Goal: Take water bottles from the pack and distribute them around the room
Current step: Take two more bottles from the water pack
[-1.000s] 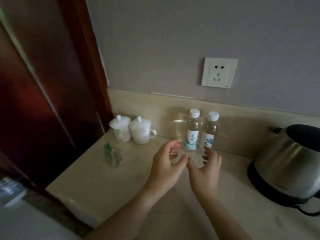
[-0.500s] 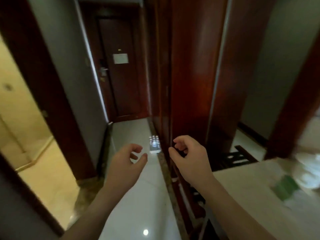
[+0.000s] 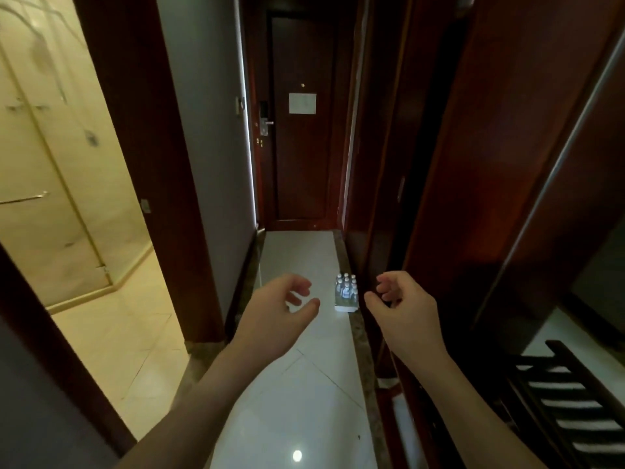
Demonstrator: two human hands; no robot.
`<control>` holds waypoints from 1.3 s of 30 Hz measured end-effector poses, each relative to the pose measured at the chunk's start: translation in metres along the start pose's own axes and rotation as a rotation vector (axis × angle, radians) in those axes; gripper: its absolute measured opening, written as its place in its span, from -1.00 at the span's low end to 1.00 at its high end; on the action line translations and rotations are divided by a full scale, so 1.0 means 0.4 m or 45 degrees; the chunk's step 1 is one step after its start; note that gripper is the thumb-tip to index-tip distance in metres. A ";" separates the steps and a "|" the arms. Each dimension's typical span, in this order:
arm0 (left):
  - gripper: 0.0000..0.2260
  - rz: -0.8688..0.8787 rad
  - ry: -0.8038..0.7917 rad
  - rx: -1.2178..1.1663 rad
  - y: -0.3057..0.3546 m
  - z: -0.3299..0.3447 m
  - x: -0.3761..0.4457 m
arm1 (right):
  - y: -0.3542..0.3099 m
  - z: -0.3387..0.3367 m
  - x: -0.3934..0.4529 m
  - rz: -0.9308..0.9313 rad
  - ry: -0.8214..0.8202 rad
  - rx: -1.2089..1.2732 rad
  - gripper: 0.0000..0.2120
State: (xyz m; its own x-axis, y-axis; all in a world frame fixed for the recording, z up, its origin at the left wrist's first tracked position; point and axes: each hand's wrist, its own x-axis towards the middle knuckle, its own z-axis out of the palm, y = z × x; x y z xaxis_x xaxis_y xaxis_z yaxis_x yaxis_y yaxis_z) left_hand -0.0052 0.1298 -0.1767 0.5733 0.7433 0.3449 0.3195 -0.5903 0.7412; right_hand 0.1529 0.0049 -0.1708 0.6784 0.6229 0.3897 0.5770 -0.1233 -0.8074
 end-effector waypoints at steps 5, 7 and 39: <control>-0.84 -0.010 -0.033 -0.042 -0.068 0.085 0.197 | 0.088 0.057 0.180 0.022 -0.003 0.010 -0.78; -0.84 -0.020 -0.042 -0.043 -0.102 0.135 0.289 | 0.142 0.082 0.271 0.044 0.016 0.022 -0.80; -0.78 -0.107 -0.223 -0.195 -0.725 0.550 2.012 | 0.685 0.826 1.896 0.324 0.090 0.064 -0.77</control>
State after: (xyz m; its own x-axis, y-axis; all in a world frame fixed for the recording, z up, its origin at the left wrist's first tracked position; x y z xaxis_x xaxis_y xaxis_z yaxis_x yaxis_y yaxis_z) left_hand 0.5295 0.8300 -0.2409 0.6758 0.7139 0.1834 0.2612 -0.4646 0.8461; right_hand 0.6753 0.6989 -0.2428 0.8298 0.5210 0.2001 0.3619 -0.2294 -0.9036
